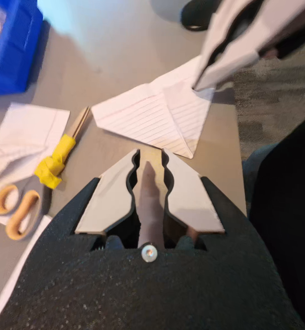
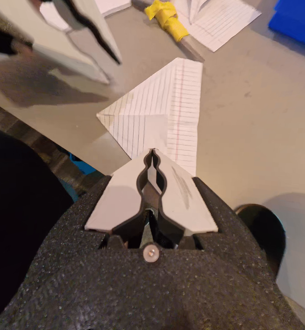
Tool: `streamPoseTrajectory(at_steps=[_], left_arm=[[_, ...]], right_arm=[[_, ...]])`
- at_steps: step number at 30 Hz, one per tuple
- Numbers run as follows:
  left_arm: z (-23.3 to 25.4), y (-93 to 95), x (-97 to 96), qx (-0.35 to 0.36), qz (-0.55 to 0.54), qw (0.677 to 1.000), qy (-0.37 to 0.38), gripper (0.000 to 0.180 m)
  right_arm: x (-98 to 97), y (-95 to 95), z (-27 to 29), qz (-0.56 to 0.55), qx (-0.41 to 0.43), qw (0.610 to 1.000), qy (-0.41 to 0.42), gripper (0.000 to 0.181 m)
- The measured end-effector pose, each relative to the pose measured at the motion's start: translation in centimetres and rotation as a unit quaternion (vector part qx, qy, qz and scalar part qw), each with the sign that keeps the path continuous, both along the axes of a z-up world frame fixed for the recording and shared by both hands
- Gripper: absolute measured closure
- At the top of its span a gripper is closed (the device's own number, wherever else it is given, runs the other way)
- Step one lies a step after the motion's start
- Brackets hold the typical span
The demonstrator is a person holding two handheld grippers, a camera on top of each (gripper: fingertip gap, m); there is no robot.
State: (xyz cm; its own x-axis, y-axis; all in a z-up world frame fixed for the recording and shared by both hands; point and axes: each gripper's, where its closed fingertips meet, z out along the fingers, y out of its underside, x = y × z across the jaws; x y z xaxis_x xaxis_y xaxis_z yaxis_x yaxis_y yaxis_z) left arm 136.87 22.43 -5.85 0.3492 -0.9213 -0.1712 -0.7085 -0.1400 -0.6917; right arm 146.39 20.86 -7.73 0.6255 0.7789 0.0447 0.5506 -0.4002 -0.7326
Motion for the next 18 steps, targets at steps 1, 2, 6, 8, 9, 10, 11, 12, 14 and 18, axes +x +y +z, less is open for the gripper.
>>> streamPoseTrajectory(at_steps=[1, 2, 6, 8, 9, 10, 11, 12, 14, 18], left_arm=[[-0.6, 0.6, -0.3, -0.038, 0.031, 0.999, -0.003, 0.154], [-1.2, 1.2, -0.3, -0.078, 0.061, 0.995, -0.012, 0.145], [-2.1, 2.9, 0.8, -0.183, 0.128, 0.972, -0.075, 0.139], [-2.1, 3.4, 1.3, -0.192, 0.135, 0.969, -0.082, 0.141], [-2.1, 3.4, 1.6, -0.196, 0.134, 0.968, -0.085, 0.140], [-2.1, 3.5, 1.8, -0.196, 0.138, 0.967, -0.087, 0.141], [-2.1, 3.5, 1.9, -0.196, 0.142, 0.966, -0.091, 0.143], [-2.1, 3.6, 2.0, -0.197, 0.144, 0.965, -0.095, 0.144], [-2.1, 3.7, 2.1, -0.203, 0.149, 0.962, -0.101, 0.150], [-1.5, 4.2, 2.0, -0.194, 0.161, 0.960, -0.120, 0.169]], right_arm=[[-0.2, -0.1, -0.7, 0.012, -0.009, 1.000, -0.013, 0.181], [-0.4, -0.1, -0.9, 0.016, -0.010, 1.000, -0.015, 0.181], [-0.9, 0.1, -0.9, 0.019, -0.038, 0.999, -0.008, 0.181], [-1.6, 0.2, -0.7, 0.033, -0.029, 0.999, -0.007, 0.181], [-1.9, 0.2, -0.8, 0.039, -0.035, 0.999, -0.005, 0.181], [-2.2, 0.2, -1.0, 0.043, -0.041, 0.998, -0.001, 0.181], [-2.3, 0.2, -1.0, 0.044, -0.044, 0.998, 0.006, 0.181], [-2.4, 0.3, -1.0, 0.044, -0.046, 0.998, 0.009, 0.181], [-2.4, 0.4, -1.0, 0.046, -0.046, 0.998, 0.010, 0.181], [-2.3, 0.5, -1.0, 0.045, -0.046, 0.998, 0.009, 0.181]])
